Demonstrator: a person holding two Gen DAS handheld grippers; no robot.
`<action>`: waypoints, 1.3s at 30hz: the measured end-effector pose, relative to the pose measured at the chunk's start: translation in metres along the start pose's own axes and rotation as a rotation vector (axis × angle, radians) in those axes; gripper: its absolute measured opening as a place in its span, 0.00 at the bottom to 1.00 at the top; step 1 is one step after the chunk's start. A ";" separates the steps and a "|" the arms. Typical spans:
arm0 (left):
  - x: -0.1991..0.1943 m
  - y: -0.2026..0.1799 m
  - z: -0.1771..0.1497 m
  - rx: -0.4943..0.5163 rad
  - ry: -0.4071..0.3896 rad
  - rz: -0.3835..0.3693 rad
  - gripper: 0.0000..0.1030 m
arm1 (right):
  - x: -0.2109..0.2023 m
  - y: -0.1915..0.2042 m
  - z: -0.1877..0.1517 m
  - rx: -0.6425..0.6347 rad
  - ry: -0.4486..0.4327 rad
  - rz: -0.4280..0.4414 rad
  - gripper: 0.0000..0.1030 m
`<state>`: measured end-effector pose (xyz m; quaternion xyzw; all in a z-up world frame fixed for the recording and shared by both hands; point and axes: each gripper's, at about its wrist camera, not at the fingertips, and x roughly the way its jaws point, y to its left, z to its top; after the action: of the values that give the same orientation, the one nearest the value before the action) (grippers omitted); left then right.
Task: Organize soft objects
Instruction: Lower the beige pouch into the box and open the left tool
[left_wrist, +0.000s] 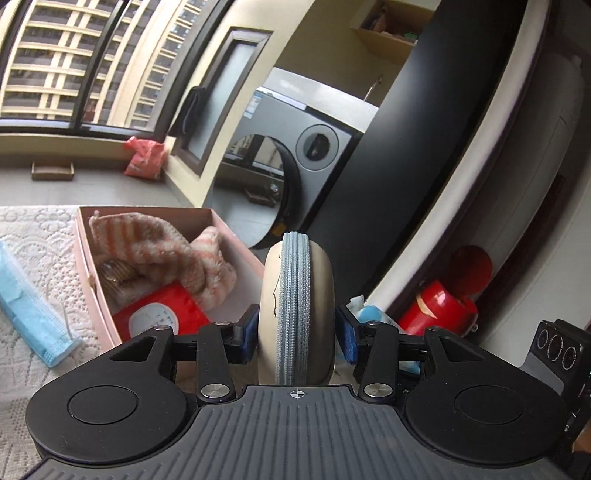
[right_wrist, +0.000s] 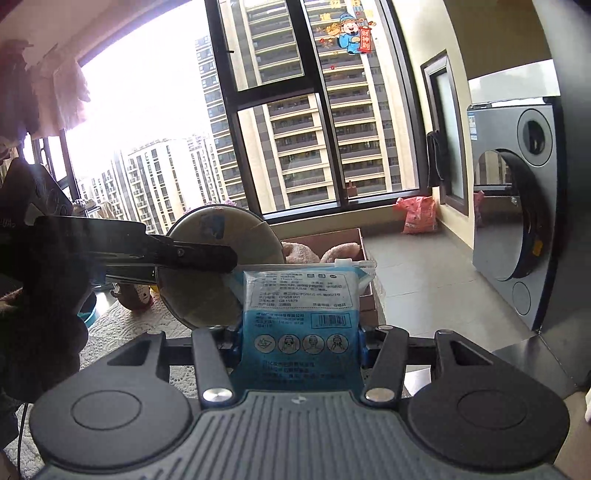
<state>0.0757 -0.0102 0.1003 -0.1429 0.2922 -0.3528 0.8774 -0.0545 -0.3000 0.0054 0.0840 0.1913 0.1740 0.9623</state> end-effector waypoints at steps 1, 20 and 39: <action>0.006 0.003 0.006 -0.030 0.007 -0.025 0.45 | 0.000 -0.004 0.001 0.002 -0.006 -0.011 0.50; 0.048 0.082 0.048 -0.316 -0.043 0.142 0.44 | 0.012 -0.017 -0.035 -0.004 0.130 0.027 0.50; 0.021 0.072 0.018 -0.189 -0.040 0.248 0.21 | 0.030 -0.006 -0.042 0.009 0.180 0.033 0.51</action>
<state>0.1374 0.0266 0.0733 -0.1947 0.3218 -0.2099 0.9025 -0.0433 -0.2910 -0.0444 0.0756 0.2766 0.1960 0.9378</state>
